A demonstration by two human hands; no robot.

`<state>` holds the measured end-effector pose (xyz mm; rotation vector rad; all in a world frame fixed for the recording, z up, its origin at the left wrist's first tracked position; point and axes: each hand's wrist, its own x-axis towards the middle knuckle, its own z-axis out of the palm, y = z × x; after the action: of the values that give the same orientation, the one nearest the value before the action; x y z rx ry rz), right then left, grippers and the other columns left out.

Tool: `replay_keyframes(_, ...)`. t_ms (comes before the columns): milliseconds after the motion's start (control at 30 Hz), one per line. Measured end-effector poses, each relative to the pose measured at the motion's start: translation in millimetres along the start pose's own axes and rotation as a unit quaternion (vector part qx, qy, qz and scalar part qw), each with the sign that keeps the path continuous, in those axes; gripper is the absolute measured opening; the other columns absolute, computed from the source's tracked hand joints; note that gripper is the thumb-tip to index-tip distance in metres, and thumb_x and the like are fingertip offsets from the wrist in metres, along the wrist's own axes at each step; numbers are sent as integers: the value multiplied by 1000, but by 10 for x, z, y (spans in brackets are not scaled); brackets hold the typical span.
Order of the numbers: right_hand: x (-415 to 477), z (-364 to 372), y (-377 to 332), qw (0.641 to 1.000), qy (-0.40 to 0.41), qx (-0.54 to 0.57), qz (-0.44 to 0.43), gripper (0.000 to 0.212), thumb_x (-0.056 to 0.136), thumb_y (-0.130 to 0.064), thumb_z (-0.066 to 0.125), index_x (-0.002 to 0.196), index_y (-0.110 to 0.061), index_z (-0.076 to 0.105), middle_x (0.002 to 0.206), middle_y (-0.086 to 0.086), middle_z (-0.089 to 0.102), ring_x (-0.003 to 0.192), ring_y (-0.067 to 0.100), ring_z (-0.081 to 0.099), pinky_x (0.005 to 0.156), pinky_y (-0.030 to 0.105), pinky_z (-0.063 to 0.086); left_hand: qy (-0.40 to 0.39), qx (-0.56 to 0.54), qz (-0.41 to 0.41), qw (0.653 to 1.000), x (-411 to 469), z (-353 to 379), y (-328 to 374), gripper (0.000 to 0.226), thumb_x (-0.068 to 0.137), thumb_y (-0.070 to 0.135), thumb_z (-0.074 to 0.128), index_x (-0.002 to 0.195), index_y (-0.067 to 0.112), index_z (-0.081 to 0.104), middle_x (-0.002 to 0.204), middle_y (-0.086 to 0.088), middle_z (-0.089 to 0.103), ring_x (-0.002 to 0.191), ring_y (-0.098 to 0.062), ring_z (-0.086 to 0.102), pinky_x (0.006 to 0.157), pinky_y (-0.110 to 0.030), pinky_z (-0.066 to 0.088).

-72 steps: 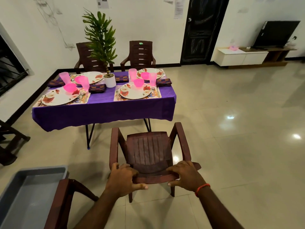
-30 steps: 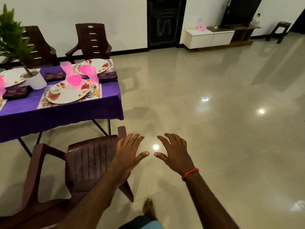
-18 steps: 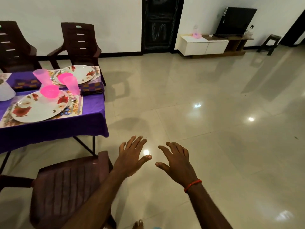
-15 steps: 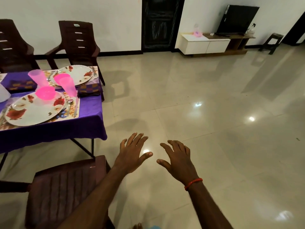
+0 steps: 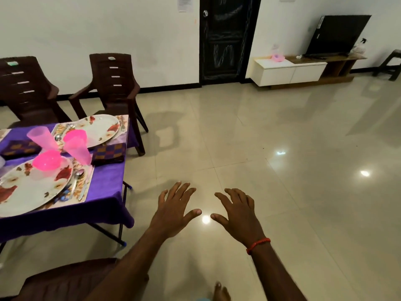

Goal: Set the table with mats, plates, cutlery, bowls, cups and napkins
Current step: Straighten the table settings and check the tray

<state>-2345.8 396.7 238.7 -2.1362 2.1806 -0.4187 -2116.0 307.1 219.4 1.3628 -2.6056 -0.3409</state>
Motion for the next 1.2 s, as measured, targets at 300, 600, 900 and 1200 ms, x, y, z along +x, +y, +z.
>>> replay_keyframes(300, 1441, -188, 800, 998, 0, -13, -55, 68, 88, -71, 37, 140, -30, 50, 143, 7, 54, 136, 29, 42, 106, 46, 32, 28, -1, -41, 999, 1379, -96, 133, 87, 90, 87, 10, 159, 35, 23, 172, 8, 10, 159, -15, -3, 124, -55, 8)
replay_keyframes(600, 2596, -98, 1296, 995, -2, -6, -95, 68, 88, -71, 38, 141, -30, 50, 145, 7, 52, 137, 29, 40, 107, 45, 27, 47, -3, -66, 997, 2531, -48, -84, 87, 90, 86, 14, 160, 34, 23, 172, 6, 11, 159, -16, -3, 124, -57, 9)
replay_keyframes(900, 4134, -47, 1812, 991, -16, -26, -131, 69, 89, -62, 60, 148, -30, 43, 151, 7, 47, 142, 30, 35, 111, 48, 27, 65, -10, -94, 993, 4028, -20, -520, 82, 94, 82, 23, 159, 32, 24, 171, 5, 13, 159, -17, -2, 123, -59, 10)
replay_keyframes(1200, 5536, -35, 2061, 989, 0, -17, -147, 69, 89, -63, 59, 147, -29, 44, 148, 7, 49, 139, 30, 37, 109, 47, 28, 79, 16, -112, 990, 5063, -250, -909, 80, 95, 80, 28, 158, 31, 26, 171, 4, 16, 159, -19, 3, 122, -60, 15)
